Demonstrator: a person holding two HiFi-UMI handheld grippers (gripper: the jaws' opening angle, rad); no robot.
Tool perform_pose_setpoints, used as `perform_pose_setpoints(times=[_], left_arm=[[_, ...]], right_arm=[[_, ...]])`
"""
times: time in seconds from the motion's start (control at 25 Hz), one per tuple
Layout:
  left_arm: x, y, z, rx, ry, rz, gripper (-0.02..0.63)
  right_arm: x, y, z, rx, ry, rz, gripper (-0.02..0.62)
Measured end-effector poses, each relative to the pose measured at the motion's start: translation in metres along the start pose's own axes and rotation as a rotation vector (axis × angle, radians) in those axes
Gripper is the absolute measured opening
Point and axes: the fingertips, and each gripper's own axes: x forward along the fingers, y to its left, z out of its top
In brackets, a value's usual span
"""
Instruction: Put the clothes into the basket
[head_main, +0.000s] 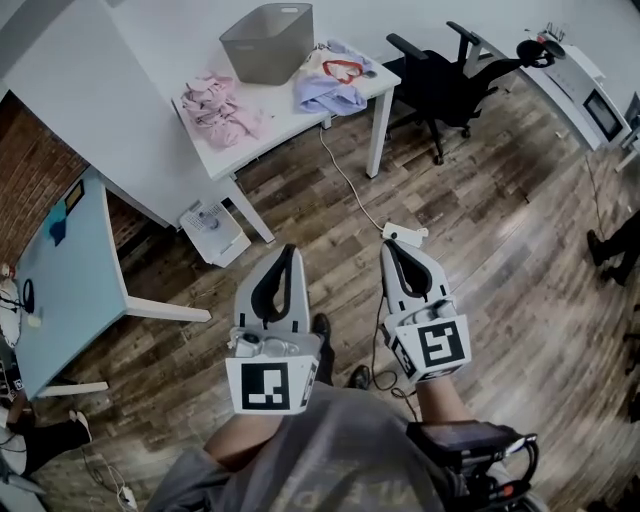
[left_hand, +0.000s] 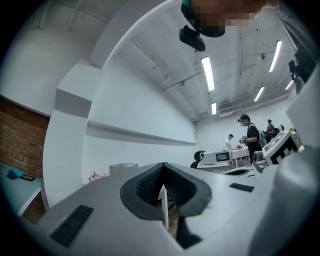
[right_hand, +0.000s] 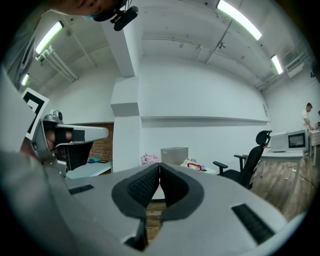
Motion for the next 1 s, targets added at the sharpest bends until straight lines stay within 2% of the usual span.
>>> perform_pose_setpoints(times=[0.44, 0.72, 1.0], left_arm=[[0.106, 0.087, 0.004, -0.024, -0.066, -0.042, 0.008], [0.143, 0.127, 0.011, -0.024, -0.112, -0.051, 0.008], [0.169, 0.149, 0.001, -0.054, -0.105, -0.045, 0.008]], right_arm=[[0.143, -0.013, 0.033, -0.046, -0.037, -0.016, 0.006], [0.197, -0.013, 0.049, -0.063, -0.062, -0.017, 0.008], [0.233, -0.015, 0.053, -0.084, -0.060, -0.008, 0.006]])
